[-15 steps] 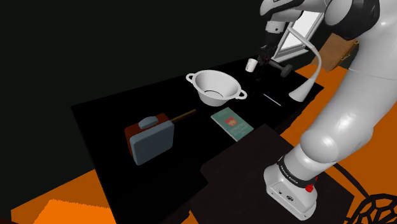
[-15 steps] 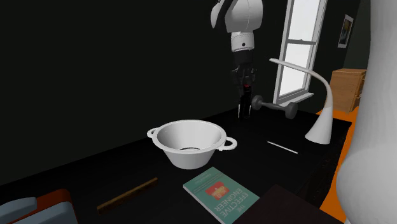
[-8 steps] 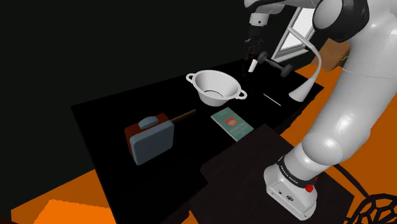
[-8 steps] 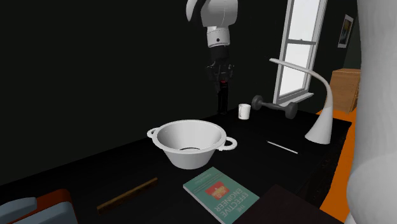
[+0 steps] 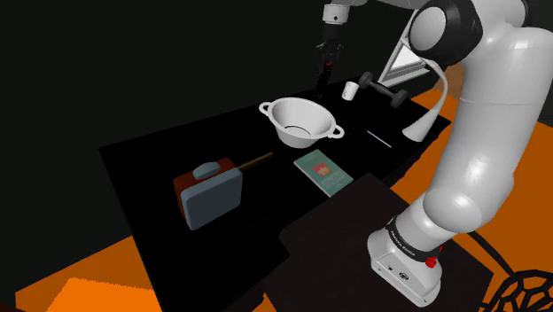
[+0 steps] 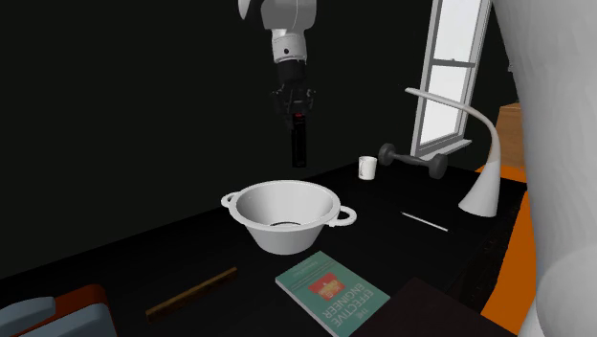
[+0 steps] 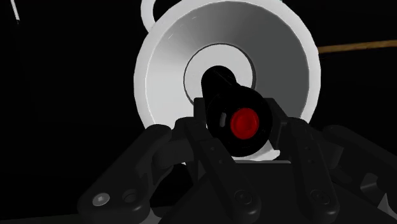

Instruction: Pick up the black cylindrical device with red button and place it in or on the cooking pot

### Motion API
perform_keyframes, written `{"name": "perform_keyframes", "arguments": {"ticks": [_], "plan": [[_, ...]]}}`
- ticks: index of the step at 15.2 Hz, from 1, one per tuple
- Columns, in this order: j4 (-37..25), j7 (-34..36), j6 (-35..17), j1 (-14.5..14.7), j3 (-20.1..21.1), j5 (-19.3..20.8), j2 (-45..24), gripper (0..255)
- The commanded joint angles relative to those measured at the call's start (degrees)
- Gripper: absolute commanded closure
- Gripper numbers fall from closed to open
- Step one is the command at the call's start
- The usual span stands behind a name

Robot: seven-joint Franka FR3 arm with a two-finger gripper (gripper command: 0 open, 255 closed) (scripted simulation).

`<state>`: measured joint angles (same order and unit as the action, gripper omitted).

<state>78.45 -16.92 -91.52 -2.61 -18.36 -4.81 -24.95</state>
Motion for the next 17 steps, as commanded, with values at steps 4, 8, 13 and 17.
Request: {"name": "perform_keyframes", "arguments": {"ticks": [4, 8, 13, 17], "plan": [[-4.9, 2.7, 1.2, 1.2, 1.1, -1.1, -3.8, 255], [-2.0, 2.6, -1.8, 1.4, 1.2, -1.1, -3.9, 255], [1.2, 2.6, -5.4, 1.5, 1.3, -1.3, -4.4, 255], [3.4, 2.5, -8.2, 1.6, 1.4, -1.5, -5.0, 255]]}}
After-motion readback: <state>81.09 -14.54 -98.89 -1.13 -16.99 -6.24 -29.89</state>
